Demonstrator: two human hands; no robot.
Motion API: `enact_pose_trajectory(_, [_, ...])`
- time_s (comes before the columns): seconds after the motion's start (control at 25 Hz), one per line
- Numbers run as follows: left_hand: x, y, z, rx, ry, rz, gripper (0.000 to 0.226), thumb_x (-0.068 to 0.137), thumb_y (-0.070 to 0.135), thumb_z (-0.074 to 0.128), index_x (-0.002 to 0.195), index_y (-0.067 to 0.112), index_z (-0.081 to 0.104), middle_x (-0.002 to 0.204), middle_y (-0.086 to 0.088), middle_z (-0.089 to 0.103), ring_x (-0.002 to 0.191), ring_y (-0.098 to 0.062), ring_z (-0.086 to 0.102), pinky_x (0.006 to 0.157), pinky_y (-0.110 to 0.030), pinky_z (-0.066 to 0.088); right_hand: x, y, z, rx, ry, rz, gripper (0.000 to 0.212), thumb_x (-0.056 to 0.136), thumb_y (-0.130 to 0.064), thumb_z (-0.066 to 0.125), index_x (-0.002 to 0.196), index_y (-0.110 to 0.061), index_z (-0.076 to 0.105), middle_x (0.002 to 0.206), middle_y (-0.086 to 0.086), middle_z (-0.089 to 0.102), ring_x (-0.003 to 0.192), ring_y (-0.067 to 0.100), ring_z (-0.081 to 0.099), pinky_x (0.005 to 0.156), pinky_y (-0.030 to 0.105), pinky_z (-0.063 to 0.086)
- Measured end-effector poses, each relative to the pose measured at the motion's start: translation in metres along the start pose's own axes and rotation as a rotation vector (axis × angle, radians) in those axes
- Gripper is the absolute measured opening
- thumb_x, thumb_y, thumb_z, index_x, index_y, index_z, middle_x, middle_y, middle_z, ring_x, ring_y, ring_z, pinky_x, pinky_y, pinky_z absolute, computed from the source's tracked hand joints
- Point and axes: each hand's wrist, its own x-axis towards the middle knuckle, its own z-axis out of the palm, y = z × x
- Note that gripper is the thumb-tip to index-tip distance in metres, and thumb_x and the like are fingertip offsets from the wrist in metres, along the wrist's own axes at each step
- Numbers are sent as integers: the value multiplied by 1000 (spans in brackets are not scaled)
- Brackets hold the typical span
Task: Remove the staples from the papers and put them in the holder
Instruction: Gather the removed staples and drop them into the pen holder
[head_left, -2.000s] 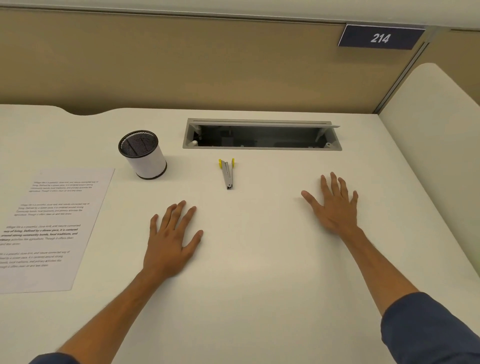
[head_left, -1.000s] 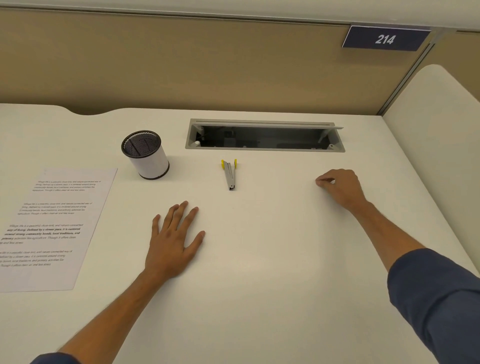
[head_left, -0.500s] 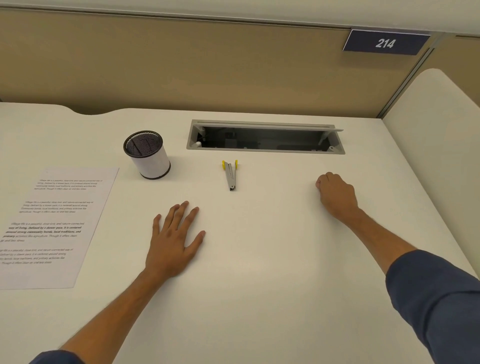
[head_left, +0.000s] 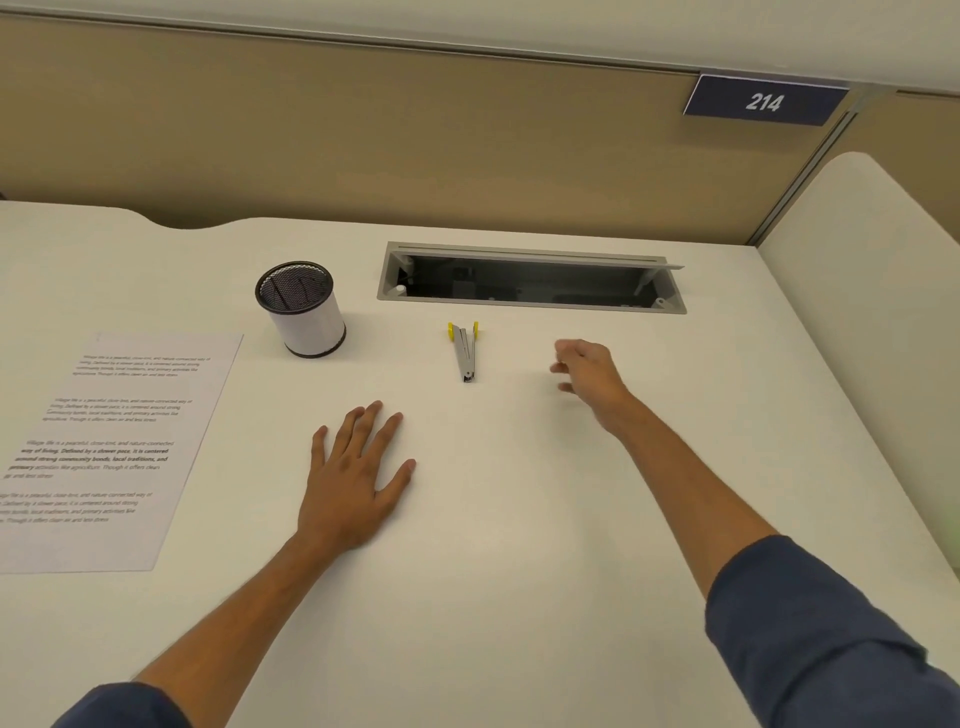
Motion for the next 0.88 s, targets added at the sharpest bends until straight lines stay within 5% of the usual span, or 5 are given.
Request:
enact_pose_trajectory(0.2, [0,0,-1,-14,-3,1,65,94,61,22,152,34,25,162,6,17,149,-15,12,119,-47,5,7,-74,86,67,-167,-161,21,100,-22,47,108,-9,61,89,-4,58,76,3,56,65,21,45])
enact_pose_trajectory(0.48, [0,0,-1,-33,-6,-1,65,94,61,21,153,33,24,163,5,14,150,-16,10,119,-46,1,31,-142,205,-344,-267,-489,18,92,-12,50,89,-9,67,86,-6,65,87,16,59,74,27,44])
enact_pose_trajectory(0.72, [1,-1,-2,-41,-29,-5,66,94,61,18,154,32,18,164,5,9,151,-16,4,119,-47,-2,46,-155,244,-829,-148,-659,20,87,-14,50,93,-15,70,98,4,68,89,28,61,68,32,43])
enact_pose_trajectory(0.88, [1,-1,-2,-31,-38,-3,67,94,61,16,154,32,17,164,3,9,151,-17,4,119,-48,-2,41,-158,248,-891,-46,-721,17,80,-14,58,90,-21,70,97,0,69,89,24,63,67,29,42])
